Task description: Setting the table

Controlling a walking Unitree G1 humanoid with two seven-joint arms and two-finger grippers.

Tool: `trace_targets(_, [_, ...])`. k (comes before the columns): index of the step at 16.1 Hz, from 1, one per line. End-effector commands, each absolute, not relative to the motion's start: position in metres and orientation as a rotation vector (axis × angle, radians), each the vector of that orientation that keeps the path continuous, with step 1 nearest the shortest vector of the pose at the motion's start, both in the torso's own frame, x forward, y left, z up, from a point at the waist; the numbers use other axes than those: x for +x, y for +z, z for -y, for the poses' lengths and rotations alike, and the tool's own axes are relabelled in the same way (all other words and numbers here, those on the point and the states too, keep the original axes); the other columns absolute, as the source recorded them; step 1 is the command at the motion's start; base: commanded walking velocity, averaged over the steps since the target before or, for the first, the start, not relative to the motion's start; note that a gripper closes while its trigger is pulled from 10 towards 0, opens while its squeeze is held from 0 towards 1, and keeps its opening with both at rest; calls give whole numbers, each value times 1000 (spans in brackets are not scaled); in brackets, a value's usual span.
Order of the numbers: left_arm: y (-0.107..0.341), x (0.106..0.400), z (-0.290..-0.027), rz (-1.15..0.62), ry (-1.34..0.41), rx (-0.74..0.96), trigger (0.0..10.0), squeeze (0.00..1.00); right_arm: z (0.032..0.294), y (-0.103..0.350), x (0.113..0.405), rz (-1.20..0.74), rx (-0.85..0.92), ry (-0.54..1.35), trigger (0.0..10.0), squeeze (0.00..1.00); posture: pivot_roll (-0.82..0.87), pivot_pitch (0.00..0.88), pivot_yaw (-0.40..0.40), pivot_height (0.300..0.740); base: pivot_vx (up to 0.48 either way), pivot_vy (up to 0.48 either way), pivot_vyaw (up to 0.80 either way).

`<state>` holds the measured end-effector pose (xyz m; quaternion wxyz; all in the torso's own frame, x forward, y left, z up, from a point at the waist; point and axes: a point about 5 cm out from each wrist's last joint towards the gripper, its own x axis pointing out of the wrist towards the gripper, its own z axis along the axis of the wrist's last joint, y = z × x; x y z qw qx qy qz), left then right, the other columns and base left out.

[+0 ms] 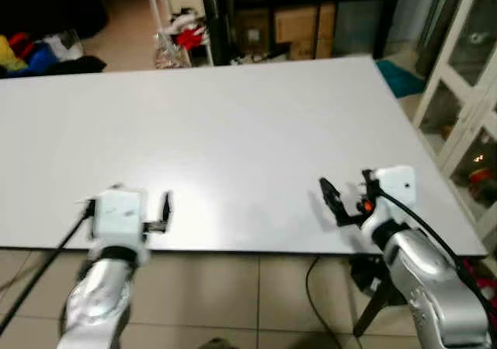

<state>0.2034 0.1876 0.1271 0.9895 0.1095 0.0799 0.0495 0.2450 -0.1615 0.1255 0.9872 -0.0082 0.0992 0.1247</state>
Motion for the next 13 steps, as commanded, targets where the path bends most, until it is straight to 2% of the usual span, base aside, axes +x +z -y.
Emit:
trace_targets(1, [131, 203, -190, -145, 119, 228, 10000, 0, 154, 132, 249, -183, 1, 289, 10000, 1000, -96, 0, 47, 740, 0, 285, 800])
trace_targets(4, [133, 203, -184, -138, 116, 218, 10000, 0, 155, 129, 254, -187, 16, 273, 10000, 1000, -95, 0, 57, 740, 0, 281, 792])
trace_targets(5, [133, 205, -182, -136, 105, 208, 10000, 0, 157, 133, 254, -164, 76, 229, 10000, 1000, -99, 0, 66, 740, 0, 277, 0])
trace_targets(6, [133, 206, -181, -135, 101, 207, 10000, 0, 159, 131, 254, -176, 81, 213, 10000, 898, -99, 0, 70, 740, 0, 281, 0])
trace_targets(7, [132, 208, -182, -135, 98, 209, 10000, 0, 158, 130, 254, -176, 85, 201, 10000, 0, -99, 0, 72, 740, 0, 277, 0])
trace_targets(11, [138, 210, -190, -125, 108, 234, 10000, 0, 149, 130, 257, -144, 138, 189, 10000, 0, -77, 0, 69, 740, 0, 281, 0])
trace_targets(13, [135, 207, -194, -140, 123, 249, 10000, 0, 154, 135, 262, -91, 154, 143, 10000, 0, -77, 0, 58, 740, 0, 283, 0])
